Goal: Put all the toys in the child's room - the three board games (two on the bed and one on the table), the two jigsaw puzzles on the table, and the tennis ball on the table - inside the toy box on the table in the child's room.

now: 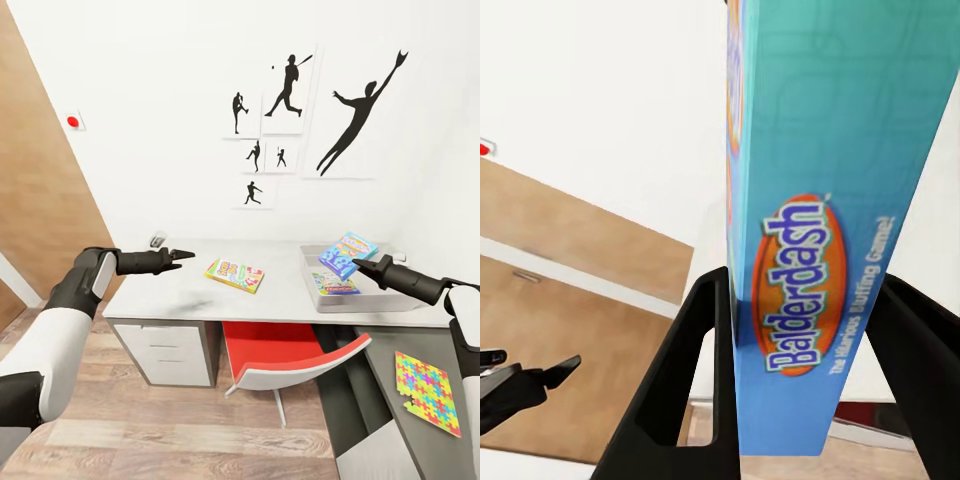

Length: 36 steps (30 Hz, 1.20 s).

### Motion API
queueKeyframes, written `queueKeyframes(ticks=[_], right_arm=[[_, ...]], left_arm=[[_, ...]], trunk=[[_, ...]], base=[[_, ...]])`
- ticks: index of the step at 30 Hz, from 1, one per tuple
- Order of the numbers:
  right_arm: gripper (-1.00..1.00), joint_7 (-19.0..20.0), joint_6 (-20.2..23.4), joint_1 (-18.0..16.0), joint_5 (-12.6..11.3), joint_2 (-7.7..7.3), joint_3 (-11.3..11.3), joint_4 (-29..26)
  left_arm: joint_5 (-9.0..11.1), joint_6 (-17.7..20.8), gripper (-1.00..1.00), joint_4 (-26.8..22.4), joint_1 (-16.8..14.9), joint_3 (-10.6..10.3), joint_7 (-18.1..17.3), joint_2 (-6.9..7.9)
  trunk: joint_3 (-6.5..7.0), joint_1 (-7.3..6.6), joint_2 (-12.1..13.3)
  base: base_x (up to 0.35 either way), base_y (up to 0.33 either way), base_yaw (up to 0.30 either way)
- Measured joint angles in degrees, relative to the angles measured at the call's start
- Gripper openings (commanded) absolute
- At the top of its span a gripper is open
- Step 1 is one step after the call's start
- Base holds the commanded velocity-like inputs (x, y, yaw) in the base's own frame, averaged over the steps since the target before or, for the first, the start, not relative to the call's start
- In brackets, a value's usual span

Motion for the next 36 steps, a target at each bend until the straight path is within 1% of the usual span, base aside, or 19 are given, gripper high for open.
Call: queueKeyframes(ticks=[5,11,17,20,30,36], right_arm=[[-1.00,0.0,0.0,0.0,0.1,-0.01,0.0,0.3],[-1.00,0.1,0.0,0.0,0.1,-0.09,-0.2,2.3],[-1.00,0.3,0.0,0.0,0.1,-0.10,-0.2,3.0],[-1.00,0.3,0.0,0.0,0.1,-0.10,-0.3,3.1],[-1.00,0.4,0.0,0.0,0.3,-0.18,-0.4,4.9],[-1.00,0.4,0.0,0.0,0.1,-0.59,-0.4,5.2]], left_arm=[[0.0,0.0,1.00,0.0,0.0,0.4,0.0,0.02],[0.0,0.0,1.00,0.0,0.0,0.8,-0.1,0.08],[0.0,-0.3,1.00,0.0,0.0,2.3,-0.4,0.40],[0.0,-0.3,1.00,0.0,0.0,2.6,-0.4,0.55],[0.0,-0.3,1.00,-0.1,0.0,2.7,-0.5,0.85],[0.0,-0.2,1.00,-1.1,0.0,2.7,-0.5,0.88]], trunk=[[0.00,0.00,0.0],[0.00,0.00,0.0],[0.00,0.00,0.0],[0.00,0.00,0.0],[0.00,-0.03,0.0],[0.00,-0.01,0.0]], base=[[0.000,0.000,0.000],[0.000,0.047,0.000],[0.000,0.169,0.000],[0.022,0.044,0.000],[0.233,0.006,0.000],[0.081,0.000,0.000]])
